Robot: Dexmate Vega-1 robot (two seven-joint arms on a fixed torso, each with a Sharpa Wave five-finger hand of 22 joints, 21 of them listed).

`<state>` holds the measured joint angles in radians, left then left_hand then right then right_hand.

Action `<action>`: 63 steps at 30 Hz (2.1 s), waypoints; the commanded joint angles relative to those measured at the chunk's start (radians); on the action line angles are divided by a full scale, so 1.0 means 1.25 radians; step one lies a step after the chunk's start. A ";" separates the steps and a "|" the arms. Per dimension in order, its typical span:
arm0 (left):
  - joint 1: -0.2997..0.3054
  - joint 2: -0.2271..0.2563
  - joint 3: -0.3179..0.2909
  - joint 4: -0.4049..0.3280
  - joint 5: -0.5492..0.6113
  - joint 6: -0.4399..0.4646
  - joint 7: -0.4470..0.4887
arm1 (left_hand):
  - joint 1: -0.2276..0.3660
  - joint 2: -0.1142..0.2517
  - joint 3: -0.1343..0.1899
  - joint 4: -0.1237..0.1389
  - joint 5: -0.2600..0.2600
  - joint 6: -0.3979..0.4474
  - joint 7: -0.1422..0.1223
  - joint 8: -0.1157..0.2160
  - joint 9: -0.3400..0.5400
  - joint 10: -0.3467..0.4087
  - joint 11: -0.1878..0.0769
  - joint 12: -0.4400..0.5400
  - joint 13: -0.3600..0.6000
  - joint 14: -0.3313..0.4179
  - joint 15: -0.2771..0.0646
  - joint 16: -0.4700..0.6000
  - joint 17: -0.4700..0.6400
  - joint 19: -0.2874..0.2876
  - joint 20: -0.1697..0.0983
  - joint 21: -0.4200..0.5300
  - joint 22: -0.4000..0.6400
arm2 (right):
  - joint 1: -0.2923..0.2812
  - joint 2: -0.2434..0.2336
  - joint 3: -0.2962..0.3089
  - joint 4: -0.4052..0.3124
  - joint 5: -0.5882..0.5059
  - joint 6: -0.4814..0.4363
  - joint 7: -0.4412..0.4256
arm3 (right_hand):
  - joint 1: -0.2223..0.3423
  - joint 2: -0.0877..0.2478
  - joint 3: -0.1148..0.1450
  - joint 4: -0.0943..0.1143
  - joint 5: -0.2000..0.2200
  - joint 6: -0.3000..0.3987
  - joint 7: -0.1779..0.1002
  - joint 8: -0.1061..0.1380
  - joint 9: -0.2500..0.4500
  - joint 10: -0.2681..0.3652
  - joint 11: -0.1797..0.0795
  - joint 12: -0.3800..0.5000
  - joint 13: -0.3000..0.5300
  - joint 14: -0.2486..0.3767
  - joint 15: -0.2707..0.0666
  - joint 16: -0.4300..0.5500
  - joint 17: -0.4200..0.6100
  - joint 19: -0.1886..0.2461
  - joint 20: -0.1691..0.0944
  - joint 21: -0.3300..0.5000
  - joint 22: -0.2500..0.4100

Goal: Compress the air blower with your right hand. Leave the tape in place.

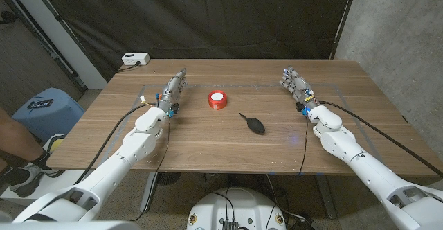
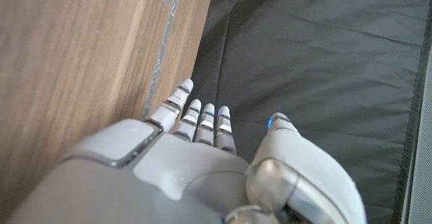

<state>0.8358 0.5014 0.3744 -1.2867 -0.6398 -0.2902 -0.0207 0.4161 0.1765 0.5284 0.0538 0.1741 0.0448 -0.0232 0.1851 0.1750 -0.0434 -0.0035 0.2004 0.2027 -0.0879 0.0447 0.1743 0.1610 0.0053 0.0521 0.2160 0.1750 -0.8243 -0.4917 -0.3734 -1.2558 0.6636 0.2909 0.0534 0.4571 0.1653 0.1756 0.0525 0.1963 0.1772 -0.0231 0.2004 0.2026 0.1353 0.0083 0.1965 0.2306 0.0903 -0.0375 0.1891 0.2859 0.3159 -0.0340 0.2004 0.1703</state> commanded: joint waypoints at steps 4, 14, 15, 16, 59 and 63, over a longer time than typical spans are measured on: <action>-0.015 -0.001 0.007 0.016 0.008 -0.001 -0.004 | 0.008 0.000 0.007 -0.003 0.003 0.003 -0.001 0.002 0.004 -0.005 0.002 0.004 0.001 -0.006 0.002 0.003 0.004 0.002 0.007 0.002 0.003 | 0.020 0.017 -0.008 0.036 0.008 0.010 0.030 | 0.009 0.001 0.006 -0.002 0.002 0.007 0.004 0.004 0.001 0.009 0.005 0.006 0.002 0.010 -0.005 0.006 0.000 0.005 -0.003 0.005 0.003; -0.013 0.002 0.006 0.009 0.010 -0.008 -0.009 | 0.010 -0.001 0.009 -0.008 0.002 0.002 0.000 0.001 0.004 -0.005 0.001 0.003 -0.001 -0.007 0.001 0.002 0.004 0.002 0.005 0.000 0.003 | -0.009 -0.010 -0.005 -0.029 -0.012 0.001 -0.005 | 0.009 -0.003 0.007 -0.004 0.001 0.008 0.005 0.004 0.000 0.010 0.005 0.006 -0.001 0.009 -0.004 0.005 -0.005 0.005 -0.004 0.004 0.003; -0.012 0.002 0.006 0.008 0.010 -0.008 -0.010 | 0.010 -0.001 0.009 -0.008 0.002 0.001 0.001 0.001 0.004 -0.005 0.002 0.003 -0.001 -0.007 0.001 0.002 0.004 0.002 0.005 0.000 0.003 | -0.013 -0.013 -0.004 -0.037 -0.014 0.000 -0.010 | 0.009 -0.003 0.007 -0.005 0.001 0.008 0.005 0.004 0.000 0.010 0.004 0.006 -0.001 0.009 -0.004 0.005 -0.005 0.005 -0.003 0.004 0.003; -0.011 0.003 0.006 0.007 0.011 -0.009 -0.008 | 0.010 -0.001 0.009 -0.008 0.002 0.001 0.001 0.001 0.004 -0.005 0.002 0.003 -0.002 -0.007 0.001 0.002 0.004 0.002 0.005 0.000 0.003 | -0.017 -0.017 -0.003 -0.044 -0.017 -0.001 -0.014 | 0.009 -0.004 0.007 -0.005 0.001 0.008 0.005 0.004 0.000 0.011 0.005 0.006 -0.001 0.009 -0.003 0.005 -0.006 0.005 -0.003 0.004 0.003; 0.012 0.011 -0.005 0.009 0.002 -0.052 -0.036 | 0.015 -0.003 0.014 -0.025 0.003 0.001 0.002 0.000 0.004 -0.004 0.002 0.003 -0.007 -0.006 0.002 0.001 0.004 0.003 0.005 -0.004 0.003 | -0.119 -0.125 0.004 -0.314 -0.139 -0.103 -0.174 | 0.020 -0.037 0.005 -0.034 -0.005 0.004 0.017 0.001 -0.002 -0.002 0.017 0.001 -0.010 -0.001 0.011 0.001 -0.032 -0.003 0.010 -0.002 0.003; 0.011 0.008 -0.005 0.014 0.001 -0.057 -0.038 | 0.016 -0.004 0.014 -0.027 0.003 0.001 0.002 0.000 0.004 -0.003 0.003 0.004 -0.007 -0.006 0.002 0.001 0.004 0.003 0.005 -0.004 0.003 | -0.122 -0.131 0.005 -0.329 -0.144 -0.116 -0.180 | 0.021 -0.038 0.005 -0.036 -0.005 0.004 0.018 0.000 -0.002 -0.004 0.017 0.000 -0.010 -0.001 0.011 0.001 -0.034 -0.003 0.010 -0.002 0.003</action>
<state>0.8505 0.5160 0.3692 -1.2796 -0.6357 -0.3485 -0.0604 0.4253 0.1749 0.5406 0.0273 0.1740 0.0446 -0.0230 0.1847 0.1745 -0.0432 -0.0035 0.2004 0.1905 -0.0913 0.0482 0.1742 0.1605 0.0053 0.0518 0.2160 0.1746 -0.9547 -0.6256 -0.3727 -1.5946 0.5150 0.1940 -0.1279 0.4805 0.1252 0.1808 0.0136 0.1922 0.1800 -0.0044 0.2004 0.2001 0.1295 0.0246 0.2000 0.2175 0.0843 -0.0317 0.1890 0.2414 0.3118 -0.0302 0.2004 0.1700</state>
